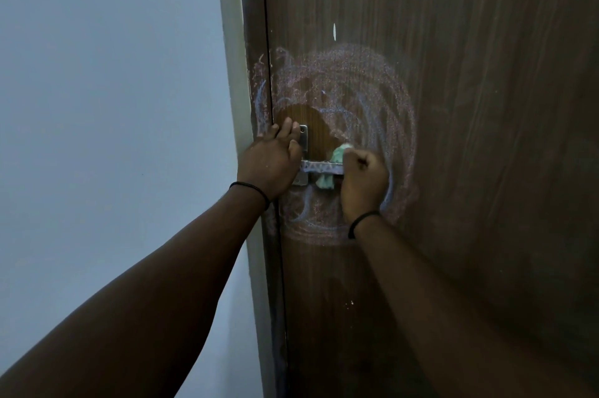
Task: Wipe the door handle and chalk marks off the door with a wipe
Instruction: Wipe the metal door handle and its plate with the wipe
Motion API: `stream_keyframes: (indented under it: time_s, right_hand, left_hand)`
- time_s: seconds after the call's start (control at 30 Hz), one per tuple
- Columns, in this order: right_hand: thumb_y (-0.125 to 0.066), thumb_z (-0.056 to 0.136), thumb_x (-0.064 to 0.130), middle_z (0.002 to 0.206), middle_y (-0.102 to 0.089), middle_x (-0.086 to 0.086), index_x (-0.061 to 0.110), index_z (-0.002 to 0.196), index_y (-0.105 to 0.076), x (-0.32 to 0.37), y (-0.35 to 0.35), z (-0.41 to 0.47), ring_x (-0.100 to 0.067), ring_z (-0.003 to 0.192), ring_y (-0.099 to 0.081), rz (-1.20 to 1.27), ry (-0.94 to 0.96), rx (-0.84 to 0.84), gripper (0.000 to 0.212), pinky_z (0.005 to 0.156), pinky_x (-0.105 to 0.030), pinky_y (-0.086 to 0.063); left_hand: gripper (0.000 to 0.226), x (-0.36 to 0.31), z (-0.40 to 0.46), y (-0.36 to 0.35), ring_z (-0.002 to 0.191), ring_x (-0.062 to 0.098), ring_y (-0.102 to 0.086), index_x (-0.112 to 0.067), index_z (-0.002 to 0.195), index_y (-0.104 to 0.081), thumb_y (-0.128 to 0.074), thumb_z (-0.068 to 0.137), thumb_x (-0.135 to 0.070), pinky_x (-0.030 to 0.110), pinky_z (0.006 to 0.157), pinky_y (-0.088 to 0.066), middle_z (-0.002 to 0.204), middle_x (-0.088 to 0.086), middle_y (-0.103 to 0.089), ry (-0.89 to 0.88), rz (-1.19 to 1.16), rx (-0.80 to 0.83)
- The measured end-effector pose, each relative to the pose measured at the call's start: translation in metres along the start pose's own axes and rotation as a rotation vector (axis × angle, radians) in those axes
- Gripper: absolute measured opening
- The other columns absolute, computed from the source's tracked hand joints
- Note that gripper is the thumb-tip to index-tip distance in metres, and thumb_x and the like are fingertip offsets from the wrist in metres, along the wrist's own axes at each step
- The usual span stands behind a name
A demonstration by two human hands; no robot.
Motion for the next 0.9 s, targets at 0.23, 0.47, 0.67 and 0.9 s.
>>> stream_keyframes:
  time_s: [0.23, 0.47, 0.67, 0.9]
  right_hand:
    - [-0.059, 0.095, 0.015, 0.089, -0.069, -0.008, 0.011, 0.094, -0.066, -0.013, -0.019, -0.007, -0.027, 0.083, -0.068, 0.614, -0.467, -0.211, 0.009, 0.065, -0.035, -0.059]
    - [-0.056, 0.092, -0.003, 0.085, -0.066, -0.004, 0.001, 0.111, -0.062, -0.035, -0.027, -0.038, -0.015, 0.073, -0.064, 0.589, -0.538, 0.013, 0.020, 0.060, -0.025, -0.055]
    - [-0.067, 0.084, 0.000, 0.096, -0.071, -0.015, 0.000, 0.103, -0.071, -0.030, -0.050, -0.037, -0.026, 0.090, -0.066, 0.176, -0.211, -0.112, 0.019, 0.086, -0.041, -0.054]
    - [-0.068, 0.086, 0.009, 0.086, -0.072, -0.010, 0.005, 0.089, -0.075, -0.046, -0.045, -0.045, -0.019, 0.080, -0.064, -0.144, 0.125, -0.005, 0.009, 0.075, -0.030, -0.052]
  left_hand:
    - [0.048, 0.004, -0.001, -0.006, 0.147, 0.020, -0.020, -0.023, 0.153, -0.025, -0.022, 0.105, -0.030, 0.036, 0.118, -0.022, 0.160, -0.003, -0.021, 0.001, -0.055, -0.009]
    - [0.048, 0.006, 0.000, -0.006, 0.147, 0.019, -0.020, -0.025, 0.153, -0.024, -0.020, 0.105, -0.032, 0.035, 0.118, -0.022, 0.160, -0.004, -0.020, 0.001, -0.077, 0.004]
    - [0.048, 0.008, -0.004, -0.004, 0.147, 0.018, -0.021, -0.023, 0.152, -0.027, -0.024, 0.105, -0.030, 0.037, 0.117, -0.027, 0.160, -0.005, -0.019, -0.050, -0.084, -0.005]
    - [0.048, 0.008, -0.004, -0.012, 0.147, 0.017, -0.019, -0.022, 0.152, -0.027, -0.026, 0.104, -0.029, 0.040, 0.118, -0.025, 0.160, -0.004, -0.019, -0.031, -0.122, -0.058]
Point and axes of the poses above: each hand's wrist, its own z-axis towards the middle knuckle, its own y-axis out of the back of the hand, x = y × z, the point moved 2 cm from there along z, towards the middle knuckle
